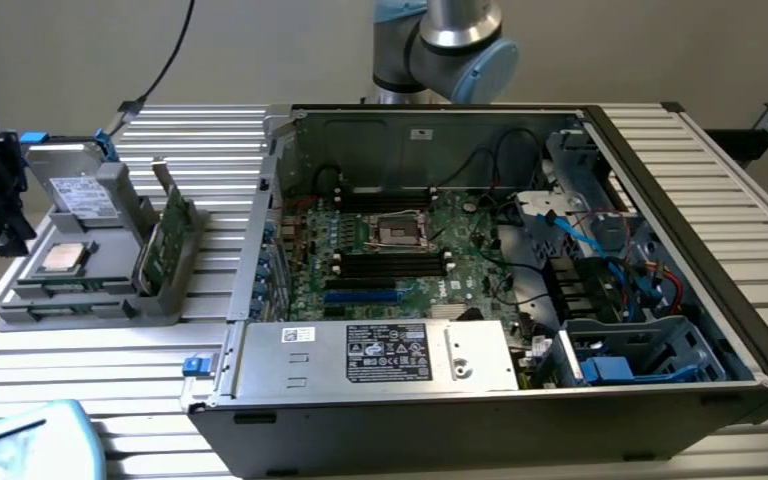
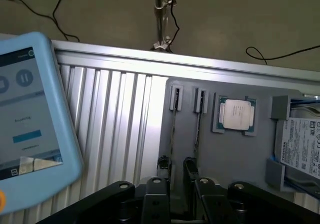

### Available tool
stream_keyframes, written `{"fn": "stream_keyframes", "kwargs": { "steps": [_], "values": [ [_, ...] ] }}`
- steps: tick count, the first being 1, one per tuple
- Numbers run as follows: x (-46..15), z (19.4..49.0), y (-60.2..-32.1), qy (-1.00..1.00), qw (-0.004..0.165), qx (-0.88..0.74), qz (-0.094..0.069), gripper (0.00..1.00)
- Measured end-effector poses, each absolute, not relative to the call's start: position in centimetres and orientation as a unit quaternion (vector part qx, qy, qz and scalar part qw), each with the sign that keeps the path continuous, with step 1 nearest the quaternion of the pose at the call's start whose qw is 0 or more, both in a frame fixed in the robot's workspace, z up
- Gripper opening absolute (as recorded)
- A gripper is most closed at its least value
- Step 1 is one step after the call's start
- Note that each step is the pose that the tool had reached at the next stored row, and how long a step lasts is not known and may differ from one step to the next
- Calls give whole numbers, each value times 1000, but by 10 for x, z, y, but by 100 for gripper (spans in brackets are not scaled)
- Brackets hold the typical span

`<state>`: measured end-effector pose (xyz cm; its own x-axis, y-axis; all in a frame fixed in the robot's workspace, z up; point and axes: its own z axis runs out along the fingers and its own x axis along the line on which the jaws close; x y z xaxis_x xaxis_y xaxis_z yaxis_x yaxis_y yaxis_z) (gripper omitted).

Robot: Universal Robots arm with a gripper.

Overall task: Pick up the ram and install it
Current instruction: 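Pick up the ram and move it above insertion slot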

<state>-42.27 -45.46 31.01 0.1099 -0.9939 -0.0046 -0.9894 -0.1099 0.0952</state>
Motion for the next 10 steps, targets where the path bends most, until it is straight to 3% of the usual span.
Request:
{"fn": "stream_keyframes", "kwargs": {
  "steps": [1, 2, 10],
  "values": [
    [-422, 308, -456, -666, 34, 744, -34, 27],
    [-422, 306, -457, -666, 33, 744, -34, 34],
    [-417, 292, -458, -666, 33, 745, -34, 34]
  ]
}}
